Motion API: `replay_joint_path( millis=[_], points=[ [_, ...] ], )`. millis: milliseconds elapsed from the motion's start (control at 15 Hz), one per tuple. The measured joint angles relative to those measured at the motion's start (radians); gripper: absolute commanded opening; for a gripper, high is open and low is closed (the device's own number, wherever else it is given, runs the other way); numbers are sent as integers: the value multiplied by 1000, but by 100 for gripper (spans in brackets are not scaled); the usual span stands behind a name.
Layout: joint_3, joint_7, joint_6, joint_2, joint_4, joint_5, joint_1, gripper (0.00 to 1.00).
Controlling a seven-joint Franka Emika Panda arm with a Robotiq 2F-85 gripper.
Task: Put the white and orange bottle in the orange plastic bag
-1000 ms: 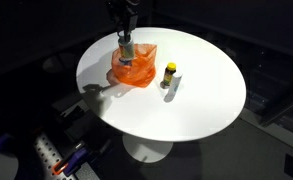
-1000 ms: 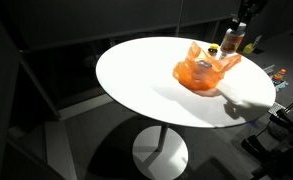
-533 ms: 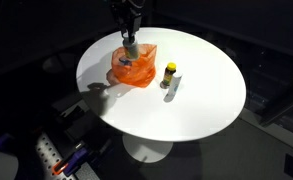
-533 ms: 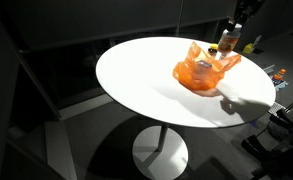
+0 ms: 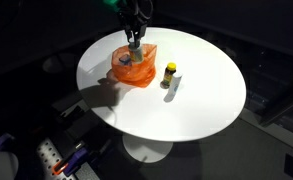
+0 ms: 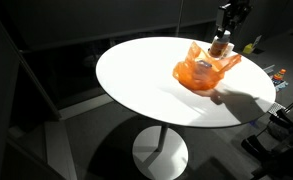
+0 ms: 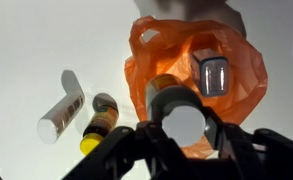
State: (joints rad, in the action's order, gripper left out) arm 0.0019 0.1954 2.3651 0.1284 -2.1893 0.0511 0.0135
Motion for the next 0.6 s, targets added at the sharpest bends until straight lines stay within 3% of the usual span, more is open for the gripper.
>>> replay_joint_path(
  millis=[600],
  points=[
    [7, -4, 2, 152, 133, -20, 17, 19]
  ],
)
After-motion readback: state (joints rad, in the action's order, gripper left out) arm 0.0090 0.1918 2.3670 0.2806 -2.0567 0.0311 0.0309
